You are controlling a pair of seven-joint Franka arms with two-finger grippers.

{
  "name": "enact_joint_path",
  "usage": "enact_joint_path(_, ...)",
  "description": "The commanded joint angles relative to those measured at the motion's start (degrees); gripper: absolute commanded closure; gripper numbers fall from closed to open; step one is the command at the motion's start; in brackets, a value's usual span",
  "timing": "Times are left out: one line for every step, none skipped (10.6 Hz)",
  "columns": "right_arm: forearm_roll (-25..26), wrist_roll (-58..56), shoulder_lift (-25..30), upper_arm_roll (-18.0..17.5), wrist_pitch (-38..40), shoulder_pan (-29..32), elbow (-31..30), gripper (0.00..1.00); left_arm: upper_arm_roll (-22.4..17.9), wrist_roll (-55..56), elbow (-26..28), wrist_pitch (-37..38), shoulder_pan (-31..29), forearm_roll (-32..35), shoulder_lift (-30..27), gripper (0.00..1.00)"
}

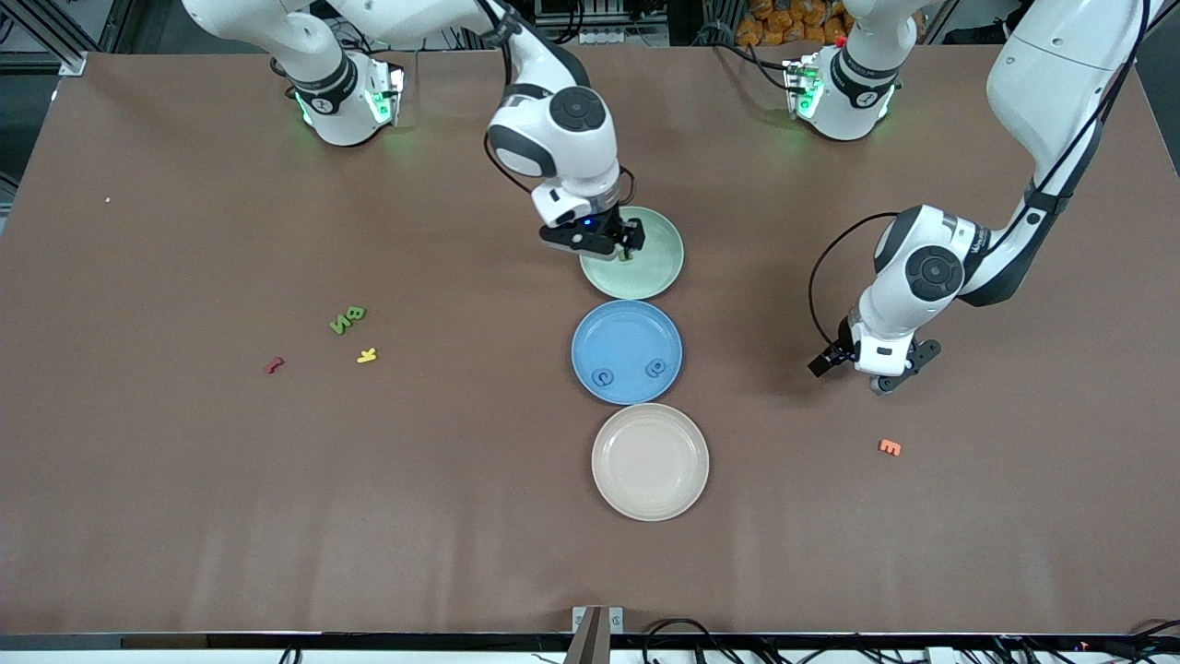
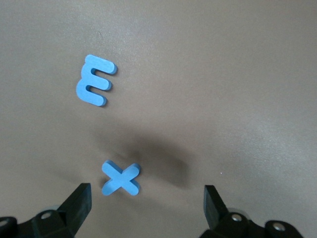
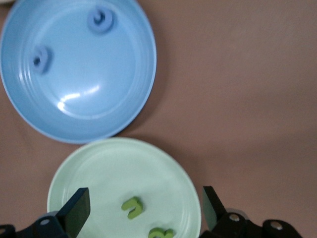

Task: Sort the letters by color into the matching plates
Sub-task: 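Grasp the blue x with the left gripper while the right gripper reaches green letters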

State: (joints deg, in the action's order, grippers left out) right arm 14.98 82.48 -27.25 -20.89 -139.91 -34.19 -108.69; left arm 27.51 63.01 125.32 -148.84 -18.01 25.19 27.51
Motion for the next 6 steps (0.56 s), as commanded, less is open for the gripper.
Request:
enact_joint_path(0.0,-6.8,10.0,1.7,1.7,6.2,-7.4,0.0,0.1,1.8,0.7,-3.7,-2.8,5.5,1.5,0.0)
enact_joint_path(-1.8,-15.2,12.7,1.9,1.7,9.3,-10.4,0.0,0.1,1.8,0.7,-3.7,-3.6,6.6,1.8,0.0)
enact_joint_path(-5.6,-25.3,16.1,2.1,1.7,12.3,-13.5,0.0,0.1,1.8,0.8,-3.7,-3.8,7.0,1.8,0.0)
enact_joint_path(-7.8,-34.4,19.3,3.4,2.1,14.2,-17.4,0.0,0.1,1.9,0.7,-3.7,-3.8,7.0,1.8,0.0)
enact_joint_path(-7.9,-41.2,21.3,5.3,3.3,15.4,-20.0,0.0,0.2,1.9,0.7,-3.7,-3.8,7.0,1.8,0.0)
enact_joint_path(-7.9,-48.0,22.2,6.3,5.5,17.6,-21.4,0.0,0.2,2.5,0.8,-3.7,-3.7,7.0,1.9,0.0)
